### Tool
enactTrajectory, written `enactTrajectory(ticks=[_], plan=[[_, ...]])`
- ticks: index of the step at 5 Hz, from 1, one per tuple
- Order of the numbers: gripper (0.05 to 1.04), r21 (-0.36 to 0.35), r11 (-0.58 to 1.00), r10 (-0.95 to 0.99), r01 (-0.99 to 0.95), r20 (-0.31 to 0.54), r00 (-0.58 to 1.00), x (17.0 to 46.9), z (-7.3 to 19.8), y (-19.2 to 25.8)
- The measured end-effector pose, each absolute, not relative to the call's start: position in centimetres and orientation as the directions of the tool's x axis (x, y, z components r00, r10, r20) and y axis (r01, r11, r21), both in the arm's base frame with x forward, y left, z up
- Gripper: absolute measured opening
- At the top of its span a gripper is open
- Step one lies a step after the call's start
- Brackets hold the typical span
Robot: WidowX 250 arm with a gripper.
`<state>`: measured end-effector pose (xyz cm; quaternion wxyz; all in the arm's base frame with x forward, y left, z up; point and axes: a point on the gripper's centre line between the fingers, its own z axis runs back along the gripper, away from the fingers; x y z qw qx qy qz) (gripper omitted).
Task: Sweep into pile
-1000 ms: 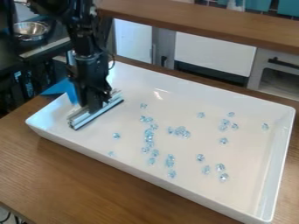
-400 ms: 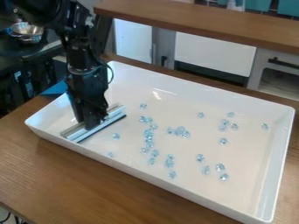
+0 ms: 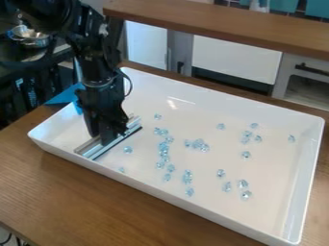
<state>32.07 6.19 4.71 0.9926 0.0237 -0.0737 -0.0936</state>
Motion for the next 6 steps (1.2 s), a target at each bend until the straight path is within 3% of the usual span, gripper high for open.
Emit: enactTrajectory(ticks=[6], plan=[[0.325,-0.073,0.983,-0.157,0.167,0.119,0.98,32.4,4.5,-5.6]])
